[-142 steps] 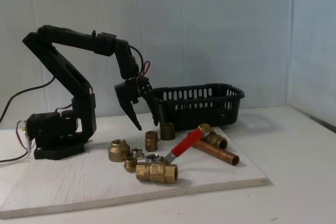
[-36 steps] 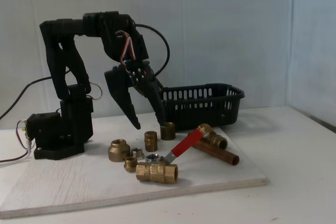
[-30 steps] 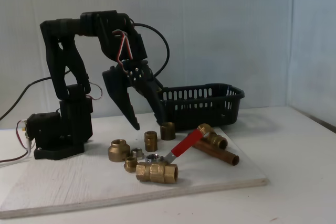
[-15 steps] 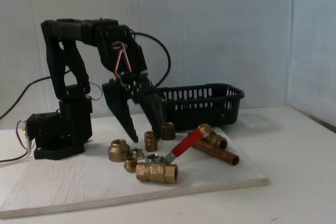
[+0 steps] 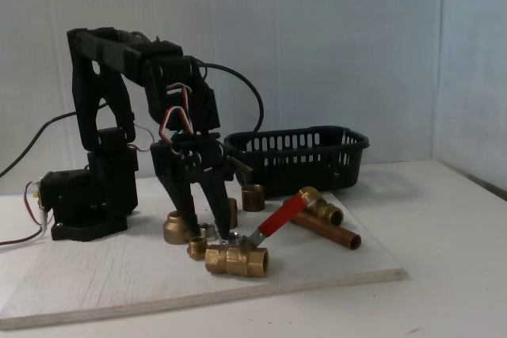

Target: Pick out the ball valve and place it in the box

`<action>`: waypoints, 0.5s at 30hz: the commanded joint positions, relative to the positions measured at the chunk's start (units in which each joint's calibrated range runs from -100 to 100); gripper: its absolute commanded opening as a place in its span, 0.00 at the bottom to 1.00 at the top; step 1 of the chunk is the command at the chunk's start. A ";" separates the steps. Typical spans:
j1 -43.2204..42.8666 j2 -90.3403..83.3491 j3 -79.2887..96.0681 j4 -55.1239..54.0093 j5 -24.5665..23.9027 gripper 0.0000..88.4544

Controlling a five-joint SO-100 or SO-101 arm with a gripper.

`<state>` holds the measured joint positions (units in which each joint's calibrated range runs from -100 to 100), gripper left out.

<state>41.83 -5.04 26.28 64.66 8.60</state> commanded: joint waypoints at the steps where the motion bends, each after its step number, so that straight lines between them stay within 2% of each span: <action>1: -0.35 0.08 -2.46 -0.48 -0.68 0.20; 15: -4.12 0.00 -2.00 -1.68 0.71 0.20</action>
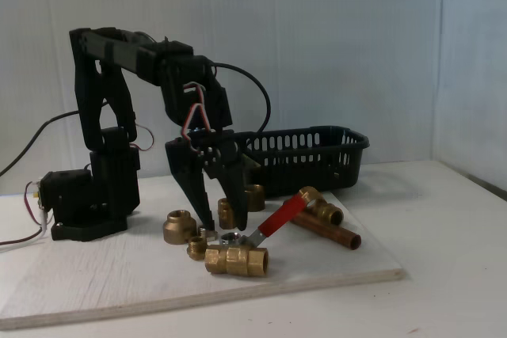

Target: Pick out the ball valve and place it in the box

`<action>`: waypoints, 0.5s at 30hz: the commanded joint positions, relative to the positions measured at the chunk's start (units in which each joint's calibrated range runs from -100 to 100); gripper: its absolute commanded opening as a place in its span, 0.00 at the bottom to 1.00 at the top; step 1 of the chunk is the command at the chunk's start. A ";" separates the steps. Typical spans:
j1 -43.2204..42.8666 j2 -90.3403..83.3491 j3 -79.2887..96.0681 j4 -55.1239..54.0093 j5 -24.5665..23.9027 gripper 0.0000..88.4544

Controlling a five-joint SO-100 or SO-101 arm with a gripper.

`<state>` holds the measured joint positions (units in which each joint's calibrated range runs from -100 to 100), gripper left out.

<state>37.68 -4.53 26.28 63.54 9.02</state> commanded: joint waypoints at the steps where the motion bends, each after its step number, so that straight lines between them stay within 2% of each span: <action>1: 0.03 -0.60 -2.00 -0.56 0.20 0.20; 15: 0.99 -0.68 -1.91 -4.27 -2.86 0.20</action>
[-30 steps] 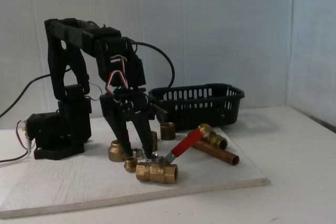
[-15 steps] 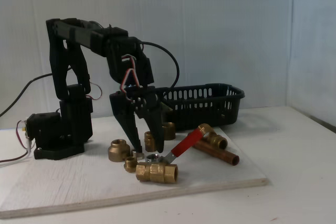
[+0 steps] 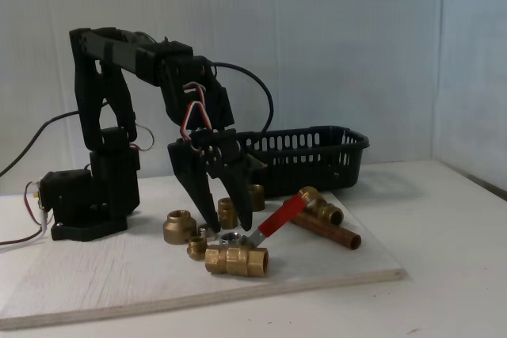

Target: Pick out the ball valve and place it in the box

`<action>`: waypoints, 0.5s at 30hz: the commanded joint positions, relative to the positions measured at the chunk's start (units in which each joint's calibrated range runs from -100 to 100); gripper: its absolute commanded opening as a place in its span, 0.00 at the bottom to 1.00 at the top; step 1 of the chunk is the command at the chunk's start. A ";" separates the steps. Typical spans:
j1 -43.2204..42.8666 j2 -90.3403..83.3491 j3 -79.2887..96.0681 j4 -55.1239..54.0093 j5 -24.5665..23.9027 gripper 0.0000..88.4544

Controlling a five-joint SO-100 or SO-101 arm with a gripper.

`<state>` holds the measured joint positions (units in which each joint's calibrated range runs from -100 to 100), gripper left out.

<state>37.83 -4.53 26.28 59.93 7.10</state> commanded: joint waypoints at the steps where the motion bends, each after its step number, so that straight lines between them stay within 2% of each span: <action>1: 1.21 -0.68 -1.91 -0.65 -1.26 0.20; 15: 1.43 -0.68 -0.47 -1.77 -3.07 0.20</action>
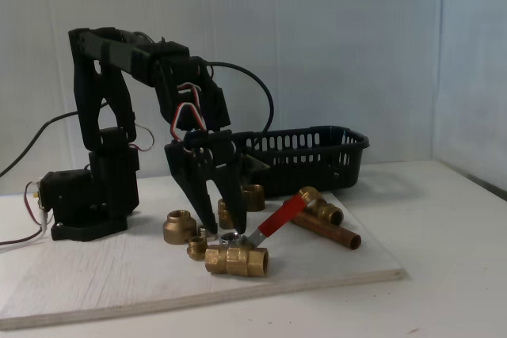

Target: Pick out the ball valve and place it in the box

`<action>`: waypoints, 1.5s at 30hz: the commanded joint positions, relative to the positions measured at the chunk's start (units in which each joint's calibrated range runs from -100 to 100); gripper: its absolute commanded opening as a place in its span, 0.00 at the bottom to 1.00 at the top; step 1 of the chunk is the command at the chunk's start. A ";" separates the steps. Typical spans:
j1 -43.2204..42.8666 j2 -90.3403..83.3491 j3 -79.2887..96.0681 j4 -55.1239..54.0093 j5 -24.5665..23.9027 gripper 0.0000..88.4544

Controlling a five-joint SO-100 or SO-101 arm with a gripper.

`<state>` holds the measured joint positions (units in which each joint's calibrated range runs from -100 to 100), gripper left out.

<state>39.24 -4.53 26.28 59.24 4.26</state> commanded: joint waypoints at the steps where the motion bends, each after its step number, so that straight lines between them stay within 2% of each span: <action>1: -0.12 -0.68 0.52 -1.86 -0.23 0.20; 7: 0.10 -0.68 6.48 -7.63 -0.17 0.20; 18: 0.39 -0.77 6.48 -7.97 -1.21 0.20; 22: -0.05 -0.94 6.48 -7.20 -1.83 0.20; 29: -0.12 -10.86 4.13 0.81 -1.83 0.20; 34: -0.12 -12.72 6.57 0.46 -1.93 0.20; 45: 4.90 -13.57 8.92 -2.12 -8.82 0.20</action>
<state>42.72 -15.88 36.09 57.87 -2.82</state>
